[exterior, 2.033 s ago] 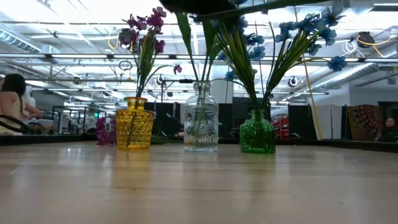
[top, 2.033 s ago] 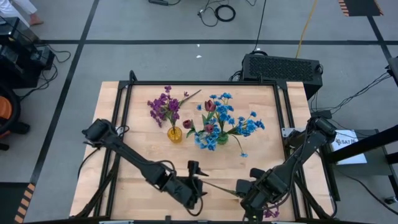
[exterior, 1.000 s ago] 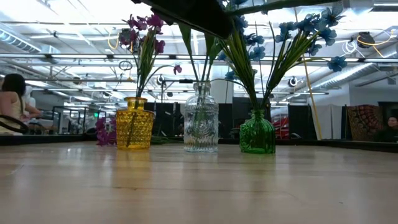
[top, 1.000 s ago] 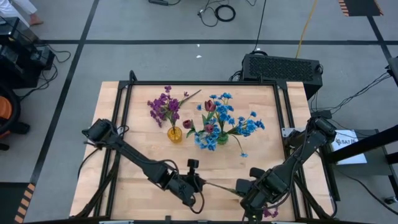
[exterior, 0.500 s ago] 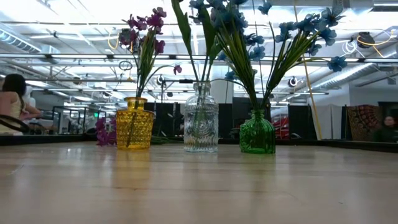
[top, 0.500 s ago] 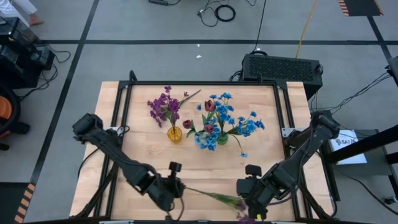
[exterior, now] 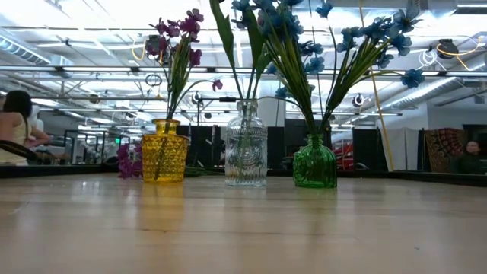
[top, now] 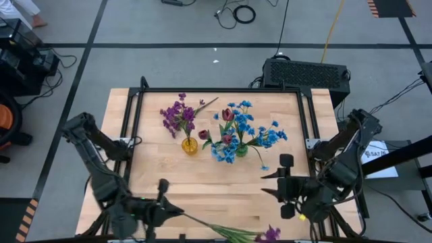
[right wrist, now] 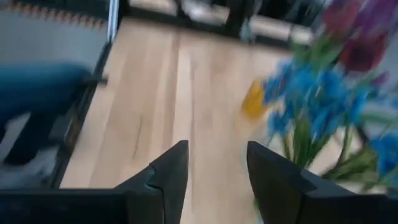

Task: Sort flowers into vase by color
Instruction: Put the bottom purple flowers into the yellow vase

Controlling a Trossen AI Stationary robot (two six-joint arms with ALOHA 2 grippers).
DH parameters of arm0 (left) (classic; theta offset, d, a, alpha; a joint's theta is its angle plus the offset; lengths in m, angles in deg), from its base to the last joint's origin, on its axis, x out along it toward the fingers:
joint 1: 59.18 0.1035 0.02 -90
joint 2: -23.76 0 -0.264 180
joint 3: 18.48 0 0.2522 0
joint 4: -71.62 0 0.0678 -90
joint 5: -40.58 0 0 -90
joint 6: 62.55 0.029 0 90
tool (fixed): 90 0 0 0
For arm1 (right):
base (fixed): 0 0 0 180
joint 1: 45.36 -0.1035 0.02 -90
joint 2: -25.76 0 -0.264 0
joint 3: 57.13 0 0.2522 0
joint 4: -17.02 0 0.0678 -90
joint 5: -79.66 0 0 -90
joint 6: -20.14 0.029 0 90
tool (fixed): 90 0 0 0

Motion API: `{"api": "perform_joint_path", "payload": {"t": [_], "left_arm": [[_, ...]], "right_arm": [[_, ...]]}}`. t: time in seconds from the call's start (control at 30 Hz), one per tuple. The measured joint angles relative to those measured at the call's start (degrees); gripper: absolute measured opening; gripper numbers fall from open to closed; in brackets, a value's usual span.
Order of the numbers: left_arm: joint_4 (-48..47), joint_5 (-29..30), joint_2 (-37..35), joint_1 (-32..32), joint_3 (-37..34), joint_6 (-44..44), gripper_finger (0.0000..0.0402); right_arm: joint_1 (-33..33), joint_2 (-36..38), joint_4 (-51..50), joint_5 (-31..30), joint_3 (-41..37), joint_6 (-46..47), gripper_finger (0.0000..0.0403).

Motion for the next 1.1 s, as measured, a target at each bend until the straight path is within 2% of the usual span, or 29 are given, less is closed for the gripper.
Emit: {"api": "perform_joint_path", "payload": {"t": [0.1,0.27,0.33,0.4,0.5,0.67,0.83,0.97,1.1], "left_arm": [[5.13,6.39,-1.66,-0.7,0.0,5.26,0.001],[16.77,6.97,-3.28,-0.69,0.0,17.63,0.001],[22.47,7.55,-3.85,-0.65,0.0,22.07,0.001],[27.1,8.79,-4.04,0.21,0.02,25.28,0.001],[30.88,9.11,-4.01,2.22,0.01,27.86,0.001],[40.02,1.09,-3.98,6.46,-3.94,28.56,0.0009],[49.42,-3.16,-3.91,9.86,-9.61,28.82,0.0009],[56.33,-6.71,-3.91,12.8,-13.28,28.41,0.0009],[59.66,-12.18,-3.91,14.94,-15.27,26.41,0.0009]], "right_arm": [[0.44,0.29,10.53,-4.01,-2.3,-7.86,0.0155],[3.87,-0.46,31.43,-3.47,-6.12,-26.1,0.0155],[5.63,-0.87,40.21,-0.42,-7.64,-32.8,0.0155],[7.33,-1.05,50.66,5.13,-9.15,-38.81,0.0155],[9.22,-1.63,67.61,11.49,-11.39,-45.52,0.0155],[10.29,-3.78,92.84,14.73,-15.49,-54.03,0.0155],[9.64,-4.93,102.98,17.35,-18.21,-60.14,0.0155],[9.29,-4.91,103.99,22.17,-18.27,-61.19,0.0155],[8.67,-4.91,104.84,22.0,-18.27,-62.34,0.0155]]}}
